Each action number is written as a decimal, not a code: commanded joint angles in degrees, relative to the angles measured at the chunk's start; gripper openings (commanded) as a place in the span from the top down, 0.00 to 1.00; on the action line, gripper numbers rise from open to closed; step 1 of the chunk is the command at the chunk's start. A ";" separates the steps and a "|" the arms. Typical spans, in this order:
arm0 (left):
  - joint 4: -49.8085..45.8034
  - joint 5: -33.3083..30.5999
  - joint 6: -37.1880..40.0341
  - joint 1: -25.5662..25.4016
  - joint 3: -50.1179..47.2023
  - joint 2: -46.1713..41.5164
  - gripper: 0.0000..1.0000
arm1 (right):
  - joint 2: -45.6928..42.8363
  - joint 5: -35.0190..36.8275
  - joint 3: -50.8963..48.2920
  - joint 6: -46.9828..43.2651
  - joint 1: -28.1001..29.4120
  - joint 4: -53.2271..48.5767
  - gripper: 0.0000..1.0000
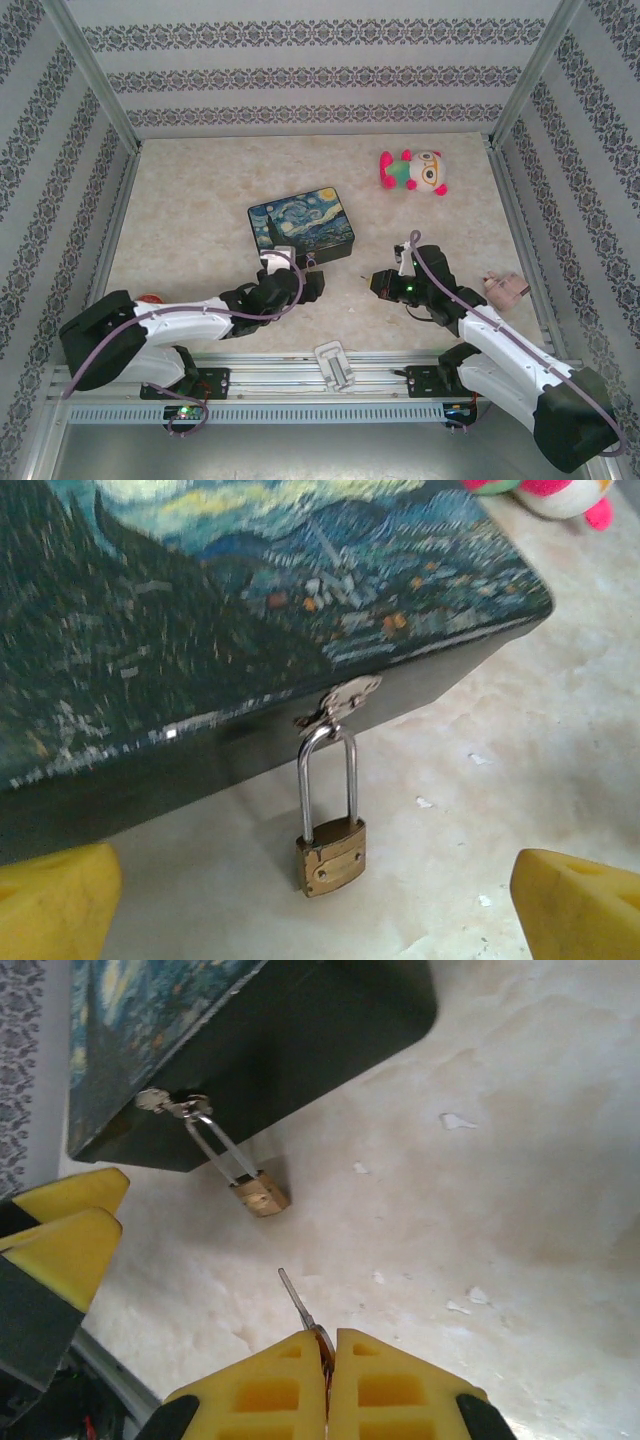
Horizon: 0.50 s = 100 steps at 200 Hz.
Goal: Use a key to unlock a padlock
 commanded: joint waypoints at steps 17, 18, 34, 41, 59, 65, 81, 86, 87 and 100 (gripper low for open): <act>0.57 -1.62 -5.92 -1.29 4.71 6.83 0.00 | 1.60 2.50 0.98 -1.07 -1.02 -2.73 1.00; 0.54 -1.59 -5.93 -1.30 4.83 7.14 0.00 | 1.64 2.51 1.04 -1.12 -1.03 -2.74 1.00; -1.11 -1.27 -6.41 -1.47 7.20 10.27 0.02 | 2.42 2.18 1.20 -1.61 -1.28 -2.16 1.00; -1.94 -1.65 -6.46 -1.56 8.14 11.38 0.02 | 2.70 2.21 1.37 -1.61 -1.33 -2.02 1.00; -5.11 -4.09 -6.84 -1.56 10.65 13.68 0.09 | 3.27 1.91 1.44 -1.70 -1.48 -0.83 1.00; -7.31 -5.13 -7.33 -1.56 11.91 14.37 0.10 | 3.57 1.84 1.51 -1.65 -1.53 -0.47 1.00; -14.86 -6.89 -9.38 -1.56 15.74 16.52 0.13 | 4.35 1.82 1.82 -1.61 -1.65 0.13 1.00; -16.98 -7.14 -9.85 -1.56 17.02 17.24 0.13 | 4.51 1.82 1.94 -1.72 -1.66 0.14 1.00; -17.38 -7.12 -10.00 -1.52 17.23 17.40 0.13 | 4.59 1.82 2.01 -1.71 -1.66 0.14 1.00; -22.10 -7.50 -10.96 -1.49 19.98 19.43 0.14 | 5.38 1.82 2.46 -1.94 -1.75 0.07 1.00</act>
